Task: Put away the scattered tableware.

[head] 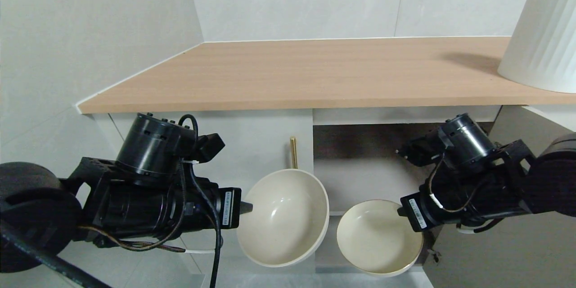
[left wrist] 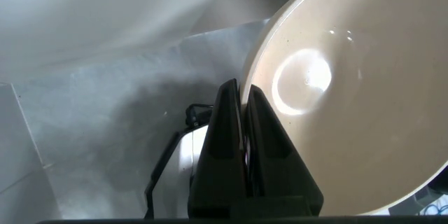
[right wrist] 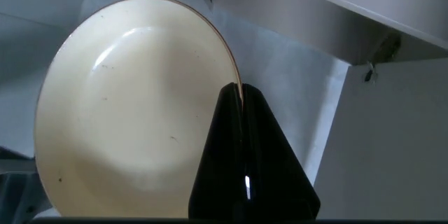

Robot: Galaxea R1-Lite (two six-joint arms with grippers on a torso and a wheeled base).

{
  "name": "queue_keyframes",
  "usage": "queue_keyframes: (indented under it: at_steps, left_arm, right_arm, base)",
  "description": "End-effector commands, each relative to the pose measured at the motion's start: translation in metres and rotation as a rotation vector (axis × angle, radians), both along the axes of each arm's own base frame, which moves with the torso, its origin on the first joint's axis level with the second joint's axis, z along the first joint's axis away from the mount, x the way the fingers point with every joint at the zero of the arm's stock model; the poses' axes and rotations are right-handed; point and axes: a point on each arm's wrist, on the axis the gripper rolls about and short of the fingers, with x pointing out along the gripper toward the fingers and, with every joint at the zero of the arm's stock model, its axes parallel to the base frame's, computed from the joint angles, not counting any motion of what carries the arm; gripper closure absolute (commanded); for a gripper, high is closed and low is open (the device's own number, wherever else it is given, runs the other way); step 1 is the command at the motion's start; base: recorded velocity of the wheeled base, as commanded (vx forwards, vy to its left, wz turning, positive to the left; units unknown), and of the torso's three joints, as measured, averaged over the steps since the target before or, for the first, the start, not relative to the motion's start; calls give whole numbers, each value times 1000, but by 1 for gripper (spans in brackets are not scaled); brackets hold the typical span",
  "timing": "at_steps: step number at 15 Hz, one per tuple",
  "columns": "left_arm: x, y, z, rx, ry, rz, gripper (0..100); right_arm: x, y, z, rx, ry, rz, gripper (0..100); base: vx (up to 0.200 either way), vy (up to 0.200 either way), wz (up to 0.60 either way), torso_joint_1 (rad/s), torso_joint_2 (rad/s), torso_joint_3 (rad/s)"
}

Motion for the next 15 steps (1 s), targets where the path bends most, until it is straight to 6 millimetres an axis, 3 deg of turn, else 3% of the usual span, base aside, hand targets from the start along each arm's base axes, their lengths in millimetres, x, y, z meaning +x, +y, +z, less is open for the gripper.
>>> queue_keyframes:
  at_steps: [1, 4, 6, 11, 15]
  left_arm:
    - [0, 0, -1, 2, 4, 1, 100]
    - [1, 0, -1, 3, 5, 1, 100]
    - [1, 0, -2, 3, 6, 1, 100]
    - [1, 0, -1, 3, 5, 1, 100]
    - [1, 0, -2, 4, 8, 1, 100]
  right_arm:
    - [20, 12, -37, -61, 62, -14, 100]
    - [55, 19, -91, -134, 44, -101, 100]
    - [78, 17, -110, -102, -4, -146, 100]
    - [124, 14, -144, 16, -48, -307, 100]
    - [157, 6, -153, 106, -72, -467, 100]
  base:
    - [0, 0, 0, 0, 0, 0]
    - [0, 0, 0, 0, 0, 0]
    - [0, 0, 0, 0, 0, 0]
    - [0, 0, 0, 0, 0, 0]
    - [0, 0, 0, 0, 0, 0]
